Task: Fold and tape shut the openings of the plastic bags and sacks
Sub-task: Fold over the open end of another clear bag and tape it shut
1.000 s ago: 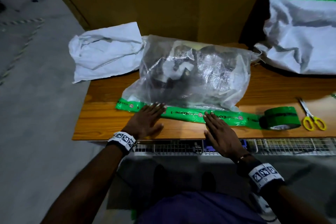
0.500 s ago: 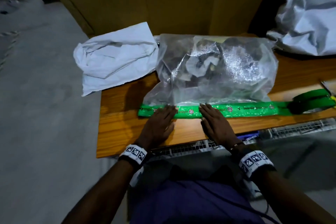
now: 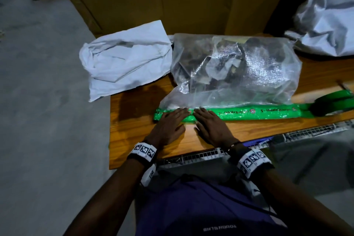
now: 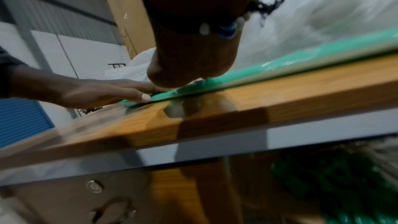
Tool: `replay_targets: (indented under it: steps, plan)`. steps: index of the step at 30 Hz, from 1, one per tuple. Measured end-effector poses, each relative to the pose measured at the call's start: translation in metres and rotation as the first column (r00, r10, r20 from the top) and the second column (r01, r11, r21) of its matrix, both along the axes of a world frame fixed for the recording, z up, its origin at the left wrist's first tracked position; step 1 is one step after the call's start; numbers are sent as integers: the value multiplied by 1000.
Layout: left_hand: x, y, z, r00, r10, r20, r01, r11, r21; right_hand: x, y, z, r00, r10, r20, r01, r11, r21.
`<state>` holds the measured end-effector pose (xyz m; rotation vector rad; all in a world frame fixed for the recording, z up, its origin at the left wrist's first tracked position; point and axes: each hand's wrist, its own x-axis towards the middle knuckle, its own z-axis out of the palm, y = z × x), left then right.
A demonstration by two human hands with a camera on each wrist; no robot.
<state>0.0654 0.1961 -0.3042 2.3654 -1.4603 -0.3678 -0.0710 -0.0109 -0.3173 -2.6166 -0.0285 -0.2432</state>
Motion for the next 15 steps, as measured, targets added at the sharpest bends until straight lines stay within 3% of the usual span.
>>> replay_targets:
  steps: [3,5,8,15]
  plan:
    - [8,22,-1,997,28,75,-22,996,-83,0,2,-11,1000,-29,-11,29,999,30]
    - [13,37,0,986,83,144,-84,996,3,-2,0,-14,1000,-22,-9,22,1000,17]
    - [17,47,-4,992,60,107,-72,991,110,-1,-2,-15,1000,-7,-29,7,1000,4]
    - [19,43,-5,993,65,103,-76,991,108,-2,-9,-8,998,19,-61,-21,999,-34]
